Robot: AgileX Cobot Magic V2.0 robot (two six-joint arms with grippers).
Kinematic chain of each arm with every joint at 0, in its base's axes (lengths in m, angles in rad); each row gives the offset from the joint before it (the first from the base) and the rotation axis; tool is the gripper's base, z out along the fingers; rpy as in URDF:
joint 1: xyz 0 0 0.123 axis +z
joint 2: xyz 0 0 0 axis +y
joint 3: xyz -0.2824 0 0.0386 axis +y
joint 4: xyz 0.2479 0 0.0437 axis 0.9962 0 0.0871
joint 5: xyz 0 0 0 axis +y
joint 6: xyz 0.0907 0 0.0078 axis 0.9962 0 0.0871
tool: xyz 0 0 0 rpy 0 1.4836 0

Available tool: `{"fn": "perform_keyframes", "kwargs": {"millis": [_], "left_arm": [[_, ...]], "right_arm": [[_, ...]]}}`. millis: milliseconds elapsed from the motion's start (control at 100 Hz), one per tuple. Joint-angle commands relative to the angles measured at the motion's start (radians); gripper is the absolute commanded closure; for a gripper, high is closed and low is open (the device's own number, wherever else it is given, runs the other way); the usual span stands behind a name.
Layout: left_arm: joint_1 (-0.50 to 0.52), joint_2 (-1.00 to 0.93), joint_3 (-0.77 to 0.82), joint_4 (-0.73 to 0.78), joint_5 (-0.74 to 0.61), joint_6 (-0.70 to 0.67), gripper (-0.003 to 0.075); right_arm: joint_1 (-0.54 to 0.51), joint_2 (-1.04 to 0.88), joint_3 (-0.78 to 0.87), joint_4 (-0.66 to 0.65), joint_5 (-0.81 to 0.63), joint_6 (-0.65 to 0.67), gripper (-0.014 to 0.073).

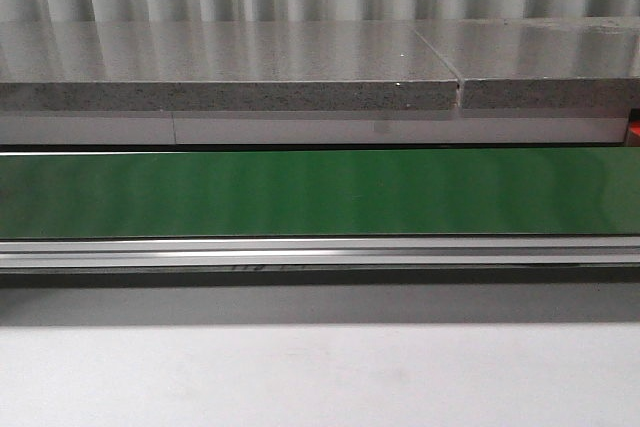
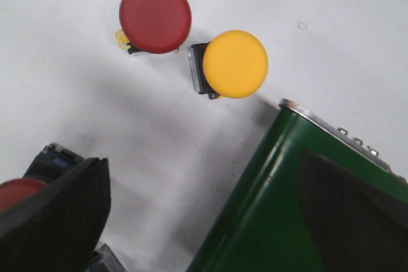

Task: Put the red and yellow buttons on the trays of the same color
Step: 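Set the yellow button on the conveyor belt and open the left gripper, then grasp a red-capped button from the pile with the left gripper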

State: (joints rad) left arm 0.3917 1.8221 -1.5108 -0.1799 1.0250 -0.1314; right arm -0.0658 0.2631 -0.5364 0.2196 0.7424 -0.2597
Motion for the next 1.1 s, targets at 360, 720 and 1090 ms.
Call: {"fn": "perform_keyframes", "kwargs": {"millis": [360,720,1090], "left_arm": [[0.006,0.186,-0.364,0.114,0.153,-0.205,0.0134],[0.006,0.266,-0.400,0.082,0.160,-0.365,0.0134],[0.006,0.315,-0.400,0.099,0.108,-0.407,0.0134]], "right_arm": [[-0.002,0.007,-0.021,0.005,-0.069,-0.012,0.0643],[-0.002,0.007,-0.021,0.005,-0.069,-0.012,0.0643],[-0.002,0.007,-0.021,0.005,-0.069,-0.012,0.0643]]}}
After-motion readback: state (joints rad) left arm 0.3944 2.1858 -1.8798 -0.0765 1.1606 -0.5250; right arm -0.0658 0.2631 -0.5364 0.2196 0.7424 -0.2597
